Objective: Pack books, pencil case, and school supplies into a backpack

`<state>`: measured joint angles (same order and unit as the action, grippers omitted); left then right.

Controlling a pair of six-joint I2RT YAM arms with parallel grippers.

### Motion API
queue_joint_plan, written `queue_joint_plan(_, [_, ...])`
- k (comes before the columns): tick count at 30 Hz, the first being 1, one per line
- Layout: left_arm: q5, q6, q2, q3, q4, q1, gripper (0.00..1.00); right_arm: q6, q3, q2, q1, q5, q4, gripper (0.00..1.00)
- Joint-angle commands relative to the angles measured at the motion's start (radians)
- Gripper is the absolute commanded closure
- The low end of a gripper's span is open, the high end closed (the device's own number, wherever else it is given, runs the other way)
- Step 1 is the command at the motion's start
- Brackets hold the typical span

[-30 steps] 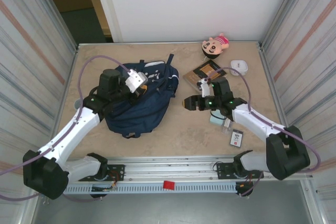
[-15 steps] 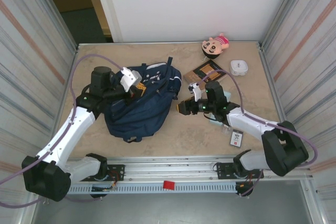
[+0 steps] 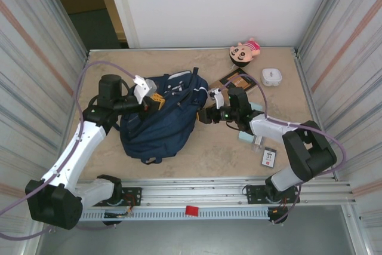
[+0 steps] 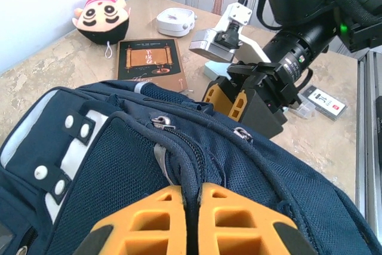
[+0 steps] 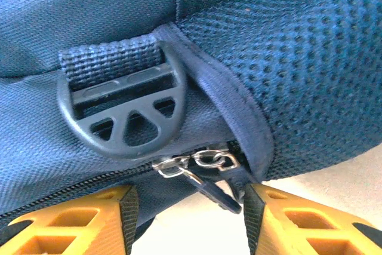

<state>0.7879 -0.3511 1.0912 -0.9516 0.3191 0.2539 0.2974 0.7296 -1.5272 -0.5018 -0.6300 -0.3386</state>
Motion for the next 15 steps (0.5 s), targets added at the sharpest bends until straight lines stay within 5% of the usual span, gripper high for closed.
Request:
queue_joint_plan(1, [0.108,0.021,-0.065,-0.062,-0.086,-0.011,1.0,-0.029,0.039,-0.024,0.002,-0.036,-0.039,0.57])
queue_joint_plan(7, [0.119,0.029,-0.065,-0.051,-0.102,-0.015,1.0,-0.02,0.036,-0.023,0.006,-0.087,-0.089,0.82])
queue_joint_plan(15, [0.037,0.05,-0.069,-0.032,-0.127,-0.018,1.0,0.011,0.044,0.005,0.011,-0.157,-0.061,0.94])
